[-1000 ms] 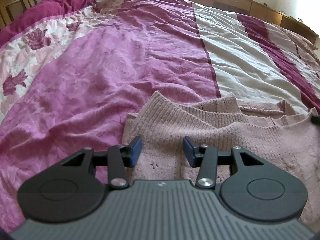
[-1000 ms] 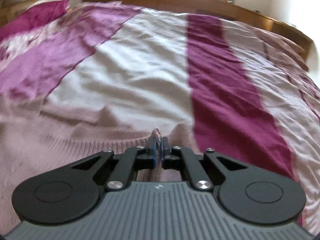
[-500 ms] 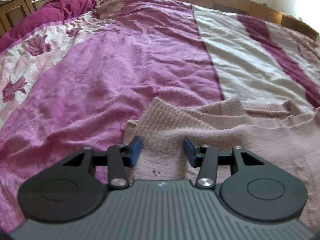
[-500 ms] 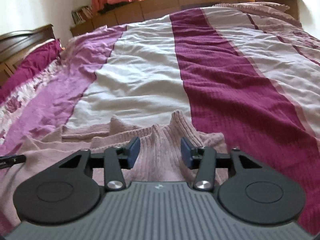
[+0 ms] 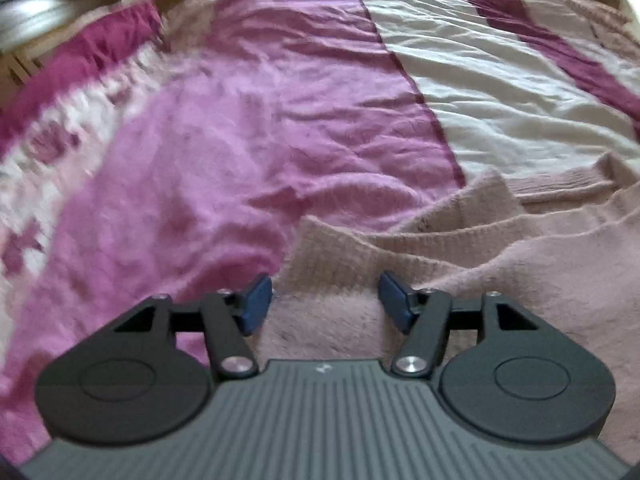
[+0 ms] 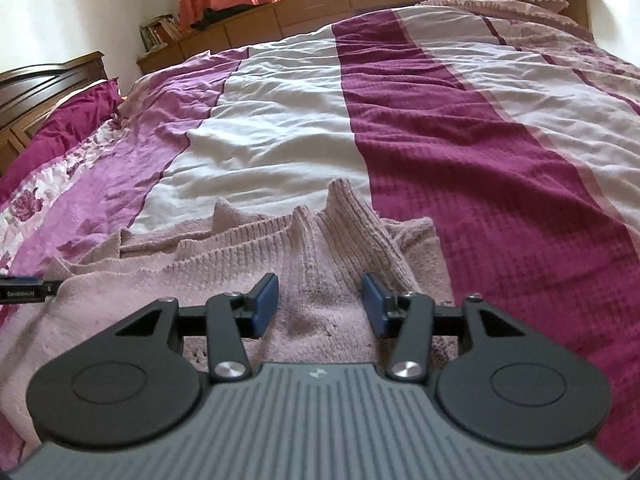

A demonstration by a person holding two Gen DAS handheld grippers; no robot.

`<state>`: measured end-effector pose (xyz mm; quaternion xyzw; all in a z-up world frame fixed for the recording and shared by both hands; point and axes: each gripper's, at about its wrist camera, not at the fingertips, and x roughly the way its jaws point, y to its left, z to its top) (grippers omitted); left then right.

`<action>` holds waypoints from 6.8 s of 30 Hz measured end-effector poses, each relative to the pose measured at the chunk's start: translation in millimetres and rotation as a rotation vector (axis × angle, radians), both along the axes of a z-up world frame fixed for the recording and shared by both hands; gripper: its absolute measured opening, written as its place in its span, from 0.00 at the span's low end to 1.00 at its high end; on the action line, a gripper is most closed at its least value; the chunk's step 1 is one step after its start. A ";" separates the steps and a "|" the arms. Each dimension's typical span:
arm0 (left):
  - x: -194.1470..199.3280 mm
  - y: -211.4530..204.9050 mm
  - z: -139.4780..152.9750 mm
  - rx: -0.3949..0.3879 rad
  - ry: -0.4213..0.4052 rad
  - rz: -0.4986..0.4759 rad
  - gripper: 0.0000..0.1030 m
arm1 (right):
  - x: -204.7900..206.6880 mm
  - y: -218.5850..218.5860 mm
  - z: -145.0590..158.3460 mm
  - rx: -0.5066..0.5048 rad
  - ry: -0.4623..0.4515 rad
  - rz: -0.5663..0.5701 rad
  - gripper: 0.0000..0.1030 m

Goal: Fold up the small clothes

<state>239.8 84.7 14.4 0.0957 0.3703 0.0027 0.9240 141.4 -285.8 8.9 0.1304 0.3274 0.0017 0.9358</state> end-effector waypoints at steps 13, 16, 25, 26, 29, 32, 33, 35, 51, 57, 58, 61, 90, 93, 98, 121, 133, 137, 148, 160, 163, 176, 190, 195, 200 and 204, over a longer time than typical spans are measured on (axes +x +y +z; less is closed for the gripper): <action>-12.1 31.1 9.4 -0.116 -0.076 0.221 0.49 | -0.7 -2.8 -1.6 0.039 -0.016 -0.042 0.56; -19.0 34.4 12.9 -0.136 -0.057 0.197 0.49 | -3.5 -5.1 3.0 0.081 -0.020 -0.059 0.62; -48.0 52.5 26.8 -0.197 -0.002 0.215 0.58 | -32.4 -9.9 22.8 0.148 -0.060 -0.111 0.73; -51.4 54.5 28.8 -0.204 0.003 0.218 0.58 | -37.1 -11.0 24.6 0.150 -0.067 -0.114 0.75; -62.9 58.4 34.6 -0.213 0.018 0.221 0.59 | -51.6 -15.2 29.1 0.156 -0.077 -0.129 0.77; -76.7 59.5 39.2 -0.223 0.039 0.215 0.67 | -66.7 -21.5 30.3 0.173 -0.071 -0.151 0.79; -81.5 59.8 39.8 -0.232 0.048 0.204 0.70 | -70.4 -23.7 29.8 0.178 -0.069 -0.158 0.80; -90.5 58.5 40.2 -0.256 0.070 0.175 0.70 | -81.0 -28.6 28.1 0.190 -0.062 -0.177 0.81; -145.0 41.5 31.6 -0.270 0.157 0.163 0.70 | -134.9 -48.6 6.7 0.291 0.004 -0.254 0.82; -155.8 36.2 27.7 -0.247 0.151 0.177 0.73 | -139.3 -49.3 2.3 0.295 0.019 -0.249 0.82; -157.1 35.3 27.3 -0.239 0.146 0.178 0.74 | -139.4 -49.0 1.4 0.294 0.022 -0.248 0.83; -160.0 33.8 26.1 -0.225 0.136 0.184 0.85 | -140.3 -47.8 -1.3 0.293 0.025 -0.240 0.85; -164.7 20.6 18.3 -0.195 0.180 0.172 0.85 | -101.3 -54.6 -25.1 0.553 0.035 -0.073 0.90; -164.2 19.8 18.3 -0.195 0.181 0.169 0.85 | -99.0 -55.4 -27.0 0.594 0.024 -0.077 0.88; -163.7 19.8 17.6 -0.191 0.185 0.166 0.85 | -98.0 -55.1 -29.9 0.636 0.013 -0.099 0.69; -166.6 17.6 15.4 -0.171 0.192 0.156 0.85 | -97.2 -54.8 -45.0 0.699 0.000 -0.165 0.57; -169.9 19.6 18.1 -0.162 0.200 0.162 0.85 | -89.2 -52.8 -38.7 0.691 -0.001 -0.214 0.51; -172.3 23.9 21.4 -0.151 0.187 0.161 0.85 | -90.1 -43.9 -26.9 0.622 -0.031 -0.217 0.32; -173.1 51.5 31.1 -0.147 0.149 0.186 0.85 | -77.4 -1.7 27.9 0.516 -0.120 -0.105 0.29; -174.7 82.0 45.0 -0.153 0.100 0.217 0.85 | -58.4 67.5 82.2 0.465 -0.200 0.008 0.27; -176.4 87.9 44.4 -0.154 0.099 0.225 0.85 | -55.8 87.1 94.5 0.449 -0.221 0.044 0.27; -187.0 118.6 47.3 -0.174 0.080 0.277 0.85 | -41.7 207.5 113.1 0.324 -0.201 0.256 0.27; -197.3 150.4 37.4 -0.208 0.088 0.331 0.85 | -37.2 339.8 32.2 -0.004 -0.030 0.444 0.41; -193.8 153.9 42.3 -0.247 0.069 0.321 0.85 | -48.1 333.9 40.9 0.049 -0.024 0.494 0.57; -187.4 145.9 54.1 -0.279 0.043 0.286 0.85 | -68.4 313.5 58.0 0.134 -0.031 0.516 0.64; -180.6 131.0 67.5 -0.296 0.012 0.237 0.85 | -85.7 293.7 71.1 0.153 -0.052 0.501 0.64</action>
